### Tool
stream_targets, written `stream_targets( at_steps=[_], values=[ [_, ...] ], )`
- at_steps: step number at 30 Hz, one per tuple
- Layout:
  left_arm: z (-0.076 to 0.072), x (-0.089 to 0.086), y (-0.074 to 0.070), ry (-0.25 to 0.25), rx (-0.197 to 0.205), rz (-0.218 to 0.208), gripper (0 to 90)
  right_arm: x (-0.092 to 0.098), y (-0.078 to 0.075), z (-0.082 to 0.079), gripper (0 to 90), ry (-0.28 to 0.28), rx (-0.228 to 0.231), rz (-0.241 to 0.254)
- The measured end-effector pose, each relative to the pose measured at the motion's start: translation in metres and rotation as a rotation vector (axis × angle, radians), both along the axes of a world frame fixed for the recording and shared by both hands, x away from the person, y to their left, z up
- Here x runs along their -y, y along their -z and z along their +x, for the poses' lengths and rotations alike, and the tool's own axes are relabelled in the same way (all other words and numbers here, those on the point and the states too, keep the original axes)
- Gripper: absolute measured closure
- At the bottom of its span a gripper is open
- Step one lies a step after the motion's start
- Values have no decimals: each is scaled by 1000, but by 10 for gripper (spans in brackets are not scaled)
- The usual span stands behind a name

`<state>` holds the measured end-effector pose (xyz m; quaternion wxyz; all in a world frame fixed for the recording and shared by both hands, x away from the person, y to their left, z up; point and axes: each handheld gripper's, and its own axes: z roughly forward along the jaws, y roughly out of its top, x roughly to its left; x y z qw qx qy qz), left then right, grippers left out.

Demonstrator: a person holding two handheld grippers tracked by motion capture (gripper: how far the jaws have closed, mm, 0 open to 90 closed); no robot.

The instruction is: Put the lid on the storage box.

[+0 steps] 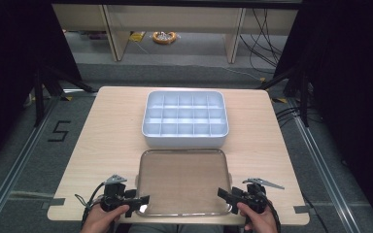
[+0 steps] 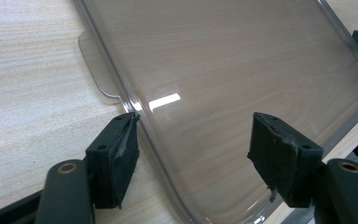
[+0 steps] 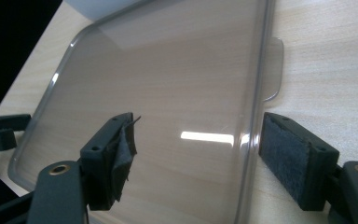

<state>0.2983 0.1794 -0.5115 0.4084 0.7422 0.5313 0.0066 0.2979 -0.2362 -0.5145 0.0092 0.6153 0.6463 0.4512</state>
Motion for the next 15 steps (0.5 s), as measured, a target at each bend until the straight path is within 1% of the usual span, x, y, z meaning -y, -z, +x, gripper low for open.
stream_targets(
  at_steps=[1,2,3,4,5,6,7,8,9,10,11,12,13,14,15],
  values=[
    [-1,-1,0,9,-5,9,313,2,1,0,287,-15,14,13],
    [-1,1,0,5,-1,-6,302,3,1,0,297,4,9,11],
    [-1,0,0,9,0,12,299,2,2,0,299,13,-3,34],
    [-2,-1,-1,31,1,16,299,4,-1,-2,308,26,-38,71],
    [-2,-1,-1,28,-2,13,299,5,0,-3,326,49,-59,102],
    [-2,-1,-1,28,-2,13,299,5,0,-3,326,49,-59,102],
    [-2,-1,-1,28,-4,7,299,7,1,-3,356,54,-69,123],
    [-2,-1,-1,34,0,12,298,9,1,-4,372,45,-70,144],
    [-4,0,-2,13,-28,16,297,10,3,-3,390,46,-60,121],
    [-5,1,-2,0,-26,12,295,10,2,-5,397,45,-60,129],
    [-5,1,-2,-1,-23,27,291,10,3,-5,422,45,-65,125],
    [-5,1,-2,-1,-23,27,284,11,5,-5,456,34,-35,128],
    [-4,-1,-1,55,12,41,274,12,4,-8,473,38,-67,132],
    [-6,-2,-2,53,7,65,263,16,8,-8,492,11,-23,120],
    [-5,-2,-1,68,25,56,258,16,6,-10,522,32,-44,136]
  ],
)
